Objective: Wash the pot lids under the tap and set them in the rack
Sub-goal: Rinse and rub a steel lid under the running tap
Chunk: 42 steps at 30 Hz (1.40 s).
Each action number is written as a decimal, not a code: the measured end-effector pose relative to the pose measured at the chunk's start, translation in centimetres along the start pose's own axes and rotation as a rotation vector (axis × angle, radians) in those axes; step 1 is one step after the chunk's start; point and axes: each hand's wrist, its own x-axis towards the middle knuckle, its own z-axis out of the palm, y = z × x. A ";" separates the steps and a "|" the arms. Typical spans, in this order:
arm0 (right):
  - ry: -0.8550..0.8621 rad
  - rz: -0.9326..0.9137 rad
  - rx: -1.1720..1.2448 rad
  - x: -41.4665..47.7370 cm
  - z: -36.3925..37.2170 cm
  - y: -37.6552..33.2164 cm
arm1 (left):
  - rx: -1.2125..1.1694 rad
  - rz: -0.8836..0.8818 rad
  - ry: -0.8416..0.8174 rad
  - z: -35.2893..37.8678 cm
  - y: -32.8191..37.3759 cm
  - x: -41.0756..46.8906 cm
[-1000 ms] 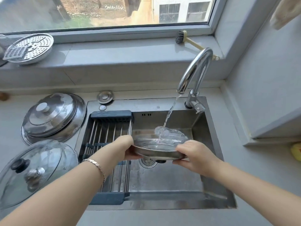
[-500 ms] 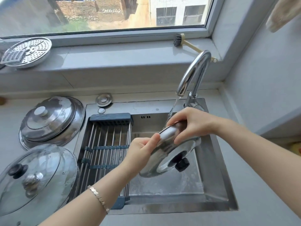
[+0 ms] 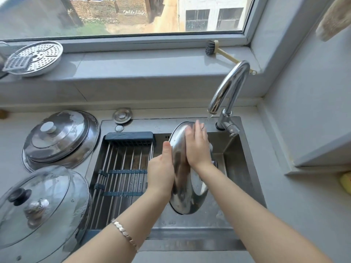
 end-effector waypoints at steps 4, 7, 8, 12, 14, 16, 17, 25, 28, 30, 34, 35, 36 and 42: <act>0.026 0.032 -0.154 -0.2 1.1 -2.0 | -0.114 -0.059 0.006 0.2 0.4 -0.4; -0.048 -0.408 -0.234 -5.6 2.4 -1.6 | -0.211 -0.158 0.020 -0.6 0.7 0.3; -0.075 -0.487 -0.272 -6.3 2.1 -0.8 | -0.222 -0.164 -0.003 -0.8 0.6 0.3; -0.018 -0.185 -0.237 -2.2 0.8 -0.4 | -0.250 -0.180 -0.048 -0.6 0.0 0.0; 0.019 -0.015 -0.228 -0.6 1.0 -1.5 | -0.254 -0.175 -0.033 -0.2 0.3 -0.3; 0.019 -0.210 -0.310 -1.6 1.7 -2.2 | -0.323 -0.207 -0.006 -0.2 1.0 0.1; -0.001 -0.393 -0.321 -2.9 2.0 -2.0 | -0.347 -0.225 0.018 -0.4 1.4 0.5; 0.002 -0.195 -0.243 -5.4 1.0 4.3 | -0.586 -0.333 0.288 -1.7 2.4 2.5; -0.020 -0.154 -0.355 -6.2 2.2 1.6 | -0.582 -0.355 0.370 -1.4 2.9 1.9; -0.043 -0.317 -0.410 -7.3 2.7 1.4 | -0.615 -0.358 0.386 -1.5 2.7 1.8; -0.044 0.084 -0.250 -3.7 1.2 3.4 | -0.653 -0.304 0.371 -1.8 2.8 1.2; -0.060 0.178 -0.210 -3.3 1.1 3.4 | -0.653 -0.295 0.370 -1.7 2.7 1.3; -0.074 0.161 -0.239 -3.9 1.2 2.9 | -0.653 -0.301 0.377 -1.8 2.6 1.3; -0.092 -0.170 -0.355 -5.5 2.1 2.5 | -0.656 -0.323 0.342 -1.9 1.7 2.0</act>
